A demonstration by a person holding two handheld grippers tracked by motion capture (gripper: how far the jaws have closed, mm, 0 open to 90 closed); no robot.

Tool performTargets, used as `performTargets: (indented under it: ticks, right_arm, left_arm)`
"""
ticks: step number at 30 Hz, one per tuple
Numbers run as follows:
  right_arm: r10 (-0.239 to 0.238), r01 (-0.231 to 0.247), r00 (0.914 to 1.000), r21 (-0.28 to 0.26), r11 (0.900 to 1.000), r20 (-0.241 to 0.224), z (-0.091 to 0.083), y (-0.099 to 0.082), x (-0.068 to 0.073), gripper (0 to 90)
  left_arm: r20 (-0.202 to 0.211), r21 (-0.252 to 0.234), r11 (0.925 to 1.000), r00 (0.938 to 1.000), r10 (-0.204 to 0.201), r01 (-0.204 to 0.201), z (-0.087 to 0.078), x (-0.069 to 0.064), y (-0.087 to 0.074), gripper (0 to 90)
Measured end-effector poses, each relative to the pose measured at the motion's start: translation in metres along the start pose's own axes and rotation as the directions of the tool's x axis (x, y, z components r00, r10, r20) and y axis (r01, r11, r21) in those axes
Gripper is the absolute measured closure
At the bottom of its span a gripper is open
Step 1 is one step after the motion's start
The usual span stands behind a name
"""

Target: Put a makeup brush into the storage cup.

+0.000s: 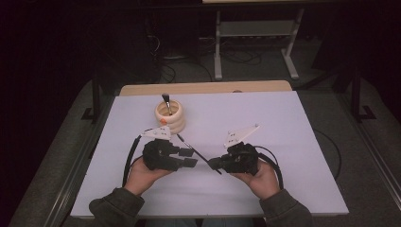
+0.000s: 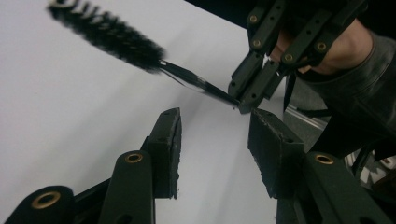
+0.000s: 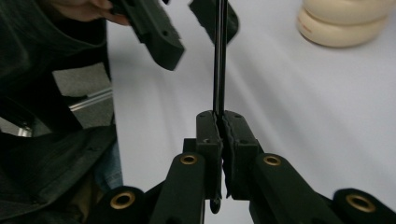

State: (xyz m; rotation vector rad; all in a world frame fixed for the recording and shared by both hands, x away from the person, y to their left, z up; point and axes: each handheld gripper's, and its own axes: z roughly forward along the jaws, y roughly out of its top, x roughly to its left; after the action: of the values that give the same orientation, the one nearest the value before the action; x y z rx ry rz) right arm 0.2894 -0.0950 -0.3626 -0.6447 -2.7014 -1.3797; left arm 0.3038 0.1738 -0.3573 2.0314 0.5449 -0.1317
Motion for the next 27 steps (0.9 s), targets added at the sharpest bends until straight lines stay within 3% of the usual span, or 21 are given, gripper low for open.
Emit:
performTargets:
  ticks: [8, 13, 17, 19, 22, 25, 27]
  right_arm:
    - [-0.020, 0.020, 0.9998, 0.005, 0.9998, -0.009, 0.009, -0.002, 0.004, 84.9]
    - [-0.028, 0.028, 0.9994, 0.009, 0.9996, -0.020, 0.014, -0.003, 0.006, 84.9]
    - [-0.050, 0.050, 0.9986, 0.024, 0.9985, -0.015, 0.016, -0.003, 0.009, 85.0]
    - [-0.092, 0.092, 0.9958, 0.034, 0.9952, -0.004, 0.019, -0.003, 0.009, 84.9]
    - [-0.097, 0.097, 0.9952, 0.042, 0.9944, -0.003, 0.021, -0.003, 0.011, 84.8]
    - [-0.115, 0.114, 0.9934, 0.054, 0.9920, 0.007, 0.024, -0.003, 0.013, 82.8]
    - [-0.136, 0.133, 0.9903, 0.077, 0.9881, 0.030, 0.026, -0.004, 0.012, 76.6]
  left_arm:
    - [0.029, -0.021, 0.9996, 0.9994, -0.017, 0.018, -0.002, 0.000, 0.000, 61.8]
    - [0.049, -0.018, 0.9998, 0.9988, 0.000, 0.001, -0.002, 0.001, 0.000, 71.1]
    - [0.081, -0.020, 0.9997, 0.9966, -0.010, 0.011, -0.002, 0.002, 0.000, 78.1]
    - [0.096, -0.018, 0.9998, 0.9953, -0.011, 0.013, -0.001, 0.002, 0.000, 81.9]
    - [0.116, -0.014, 0.9998, 0.9932, -0.011, 0.012, 0.000, 0.002, 0.001, 84.0]
    - [0.095, 0.010, 0.9995, 0.9951, 0.028, -0.029, 0.000, -0.001, 0.002, 84.9]
    - [0.080, 0.023, 0.9991, 0.9963, 0.033, -0.035, -0.001, -0.002, 0.002, 85.0]
